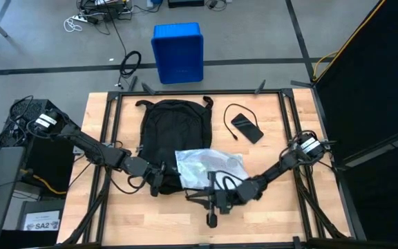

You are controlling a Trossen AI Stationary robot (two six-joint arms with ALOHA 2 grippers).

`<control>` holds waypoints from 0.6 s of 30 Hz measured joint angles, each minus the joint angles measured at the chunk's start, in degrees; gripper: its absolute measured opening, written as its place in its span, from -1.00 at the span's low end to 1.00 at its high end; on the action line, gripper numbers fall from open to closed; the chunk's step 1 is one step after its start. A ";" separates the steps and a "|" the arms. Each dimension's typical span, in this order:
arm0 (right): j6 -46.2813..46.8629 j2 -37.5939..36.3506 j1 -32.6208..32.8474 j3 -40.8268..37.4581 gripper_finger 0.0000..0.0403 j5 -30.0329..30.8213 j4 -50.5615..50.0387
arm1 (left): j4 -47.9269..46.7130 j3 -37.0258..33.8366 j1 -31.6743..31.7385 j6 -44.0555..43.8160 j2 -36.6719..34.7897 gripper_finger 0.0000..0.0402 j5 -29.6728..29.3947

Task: Unpack backpack
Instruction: Open the zip bag

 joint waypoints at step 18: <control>-4.67 -0.02 0.28 0.00 -1.00 6.78 0.50 | 5.82 0.35 -3.10 -1.95 -0.07 -0.42 4.74</control>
